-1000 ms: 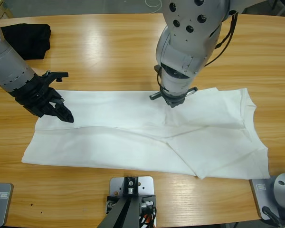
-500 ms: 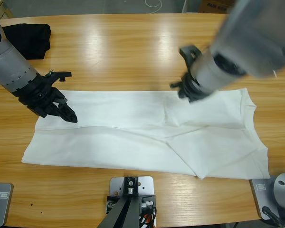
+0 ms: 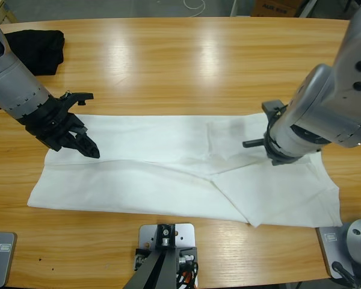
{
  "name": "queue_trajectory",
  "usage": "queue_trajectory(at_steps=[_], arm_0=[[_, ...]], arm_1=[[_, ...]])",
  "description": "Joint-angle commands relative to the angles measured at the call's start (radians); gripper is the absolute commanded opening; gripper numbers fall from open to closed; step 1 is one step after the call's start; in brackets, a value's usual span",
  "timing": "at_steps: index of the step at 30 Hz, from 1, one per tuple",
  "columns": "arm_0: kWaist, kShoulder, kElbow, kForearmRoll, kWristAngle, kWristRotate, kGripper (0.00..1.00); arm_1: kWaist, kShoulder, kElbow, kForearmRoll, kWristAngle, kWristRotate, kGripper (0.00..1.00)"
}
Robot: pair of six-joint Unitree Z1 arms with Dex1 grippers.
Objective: Fold clothes
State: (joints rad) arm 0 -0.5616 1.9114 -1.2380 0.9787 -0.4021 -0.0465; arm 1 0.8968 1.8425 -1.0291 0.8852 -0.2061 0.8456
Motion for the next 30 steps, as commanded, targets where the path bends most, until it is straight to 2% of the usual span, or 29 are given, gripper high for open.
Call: queue_trajectory(at_steps=[1,4,8,11,12,13,14,15,16,17,19,21,26,27,28,29,30], arm_0=[[-0.016,0.029,0.022,-0.012,-0.018,0.005,0.784],[-0.016,0.028,0.022,-0.012,-0.018,0.004,0.784],[-0.016,0.031,0.026,-0.012,-0.018,0.005,0.784],[-0.017,0.025,0.026,-0.012,-0.018,0.005,0.784],[-0.017,0.023,0.026,-0.012,-0.018,0.005,0.788],[-0.016,0.018,0.026,-0.012,-0.018,0.006,0.793],[-0.014,0.013,0.026,-0.012,-0.018,0.008,0.799],[-0.014,0.005,0.027,-0.011,-0.018,0.008,0.832],[-0.014,-0.003,0.029,-0.011,-0.019,0.011,0.886],[-0.013,-0.014,0.033,-0.011,-0.023,0.016,0.913],[-0.012,-0.035,0.042,-0.008,-0.024,0.038,0.928],[-0.006,-0.059,0.046,-0.002,-0.021,0.049,0.987],[-0.004,-0.09,0.049,0.0,-0.02,0.046,0.996],[-0.005,-0.092,0.053,0.0,-0.021,0.043,0.996],[-0.006,-0.096,0.06,0.0,-0.021,0.042,0.996],[-0.006,-0.101,0.069,0.0,-0.02,0.042,0.996],[-0.006,-0.105,0.077,0.0,-0.02,0.042,0.996]], arm_1=[[-0.018,0.103,0.036,0.054,-0.028,0.055,0.0],[-0.018,0.123,0.039,0.052,-0.026,0.066,0.0],[-0.018,0.058,0.029,0.09,-0.046,0.079,0.0],[-0.018,-0.026,-0.056,0.242,-0.096,0.073,0.0],[-0.018,-0.052,-0.112,0.294,-0.108,0.064,0.043],[-0.018,-0.076,-0.168,0.328,-0.109,0.045,0.355],[-0.018,-0.095,-0.223,0.346,-0.102,0.018,0.714],[-0.018,-0.109,-0.272,0.356,-0.089,-0.007,0.921],[-0.018,-0.12,-0.31,0.355,-0.075,-0.034,0.987],[-0.018,-0.124,-0.333,0.347,-0.061,-0.059,1.0],[-0.018,-0.113,-0.337,0.329,-0.045,-0.092,1.0],[-0.018,-0.111,-0.312,0.251,-0.015,-0.153,1.0],[-0.018,-0.046,-0.201,0.068,0.003,-0.203,1.0],[-0.016,-0.022,-0.196,0.04,0.0,-0.206,0.973],[-0.006,0.01,-0.196,0.007,0.008,-0.226,0.756],[0.004,0.048,-0.199,-0.018,0.017,-0.242,0.434],[0.013,0.082,-0.205,-0.034,0.018,-0.245,0.269]])
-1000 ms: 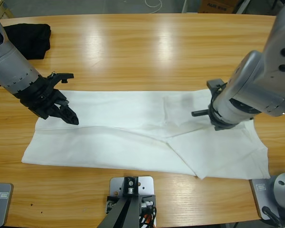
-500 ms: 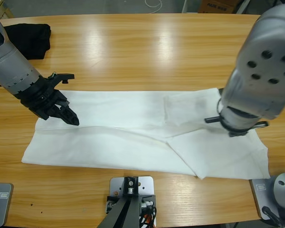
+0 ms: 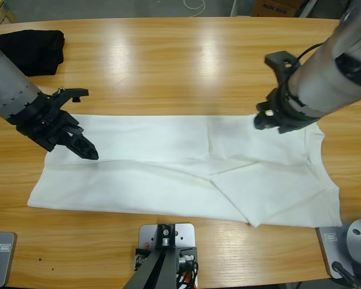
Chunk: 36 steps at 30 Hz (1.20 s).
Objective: Fold clothes
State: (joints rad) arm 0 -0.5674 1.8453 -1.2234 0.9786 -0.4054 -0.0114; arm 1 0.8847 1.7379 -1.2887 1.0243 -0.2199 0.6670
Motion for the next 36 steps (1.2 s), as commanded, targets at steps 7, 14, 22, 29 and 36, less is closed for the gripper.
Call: queue_trajectory(at_steps=[7,14,22,29,36], arm_0=[[0.001,-0.044,0.075,-0.003,-0.016,0.001,0.996],[0.001,-0.047,0.093,-0.003,-0.016,-0.002,0.996],[0.001,-0.038,0.107,-0.015,-0.015,-0.002,0.996],[0.001,-0.028,0.109,-0.02,-0.016,-0.002,0.996],[0.014,-0.072,0.111,-0.034,-0.015,-0.005,0.996]], arm_1=[[0.067,0.279,0.048,-0.219,0.035,-0.052,0.0],[0.111,0.314,0.012,-0.229,0.053,-0.053,0.0],[0.141,0.338,-0.052,-0.22,0.08,-0.055,0.0],[0.151,0.359,-0.059,-0.216,0.091,-0.057,0.0],[0.151,0.022,-0.13,-0.107,0.121,-0.145,0.858]])
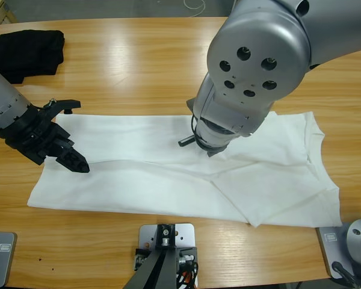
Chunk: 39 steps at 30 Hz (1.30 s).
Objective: Fold clothes
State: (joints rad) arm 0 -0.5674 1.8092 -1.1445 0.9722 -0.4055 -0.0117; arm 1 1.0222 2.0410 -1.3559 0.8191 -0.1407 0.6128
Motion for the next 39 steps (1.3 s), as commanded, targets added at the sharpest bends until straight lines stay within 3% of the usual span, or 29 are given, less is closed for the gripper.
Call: queue_trajectory(at_steps=[1,3,5,8,11,17,20,29,39], arm_0=[[0.018,-0.045,0.033,-0.027,-0.014,-0.004,0.996],[0.026,-0.059,0.036,-0.026,-0.013,0.004,0.996],[0.029,-0.076,0.047,-0.026,-0.008,0.009,0.996],[0.041,-0.094,0.073,-0.026,-0.003,0.011,0.996],[0.045,-0.113,0.075,-0.027,-0.006,0.006,0.996],[0.047,-0.114,0.084,-0.033,-0.01,0.01,0.996],[0.047,-0.114,0.083,-0.033,-0.011,0.014,0.996],[0.048,-0.092,0.077,-0.033,-0.015,0.033,0.996],[0.048,-0.074,0.078,-0.038,-0.025,0.037,0.996]], arm_1=[[0.013,-0.325,-0.063,0.104,0.064,-0.112,0.93],[0.01,-0.37,-0.065,0.177,0.074,-0.096,1.0],[-0.041,-0.376,-0.066,0.3,0.062,-0.016,1.0],[-0.111,-0.374,0.005,0.344,0.072,0.158,1.0],[-0.18,-0.36,0.091,0.338,0.175,0.445,1.0],[-0.179,-0.317,0.152,0.233,0.21,0.936,1.0],[-0.179,-0.259,0.22,0.149,0.223,1.08,0.996],[-0.233,-0.181,0.516,-0.143,0.243,1.188,0.927],[-0.286,-0.178,0.514,-0.161,0.124,1.086,0.913]])
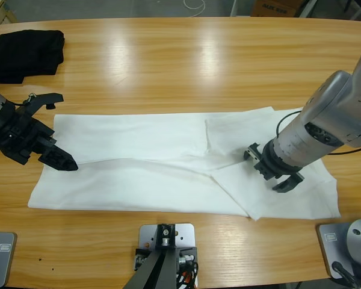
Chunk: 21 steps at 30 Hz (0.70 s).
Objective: Fold clothes
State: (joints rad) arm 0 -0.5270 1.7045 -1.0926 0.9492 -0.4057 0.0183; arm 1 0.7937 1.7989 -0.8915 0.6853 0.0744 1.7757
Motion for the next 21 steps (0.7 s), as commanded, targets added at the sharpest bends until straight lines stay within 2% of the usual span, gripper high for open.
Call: queue_trajectory(at_steps=[1,6,10,12,16,18,21], arm_0=[[0.008,0.03,0.027,-0.015,-0.027,0.007,0.996],[0.007,0.03,0.027,-0.015,-0.03,0.006,0.996],[0.019,0.029,0.029,-0.022,-0.03,-0.007,0.996],[0.065,0.021,0.03,-0.037,-0.063,-0.015,0.996],[0.217,0.023,0.058,-0.07,-0.19,-0.027,0.996],[0.282,0.027,0.118,-0.117,-0.199,-0.074,0.996],[0.348,0.037,0.272,-0.278,-0.199,-0.16,0.996]], arm_1=[[-0.079,0.069,0.049,-0.032,-0.104,-0.1,0.913],[-0.222,0.064,0.038,-0.045,-0.133,-0.239,0.913],[-0.223,-0.023,-0.02,0.043,-0.174,-0.349,0.993],[-0.177,-0.093,-0.115,0.144,-0.206,-0.422,1.0],[-0.119,-0.184,-0.337,0.366,-0.231,-0.498,1.0],[-0.104,-0.22,-0.42,0.418,-0.236,-0.546,1.0],[-0.099,-0.251,-0.488,0.458,-0.257,-0.622,1.0]])
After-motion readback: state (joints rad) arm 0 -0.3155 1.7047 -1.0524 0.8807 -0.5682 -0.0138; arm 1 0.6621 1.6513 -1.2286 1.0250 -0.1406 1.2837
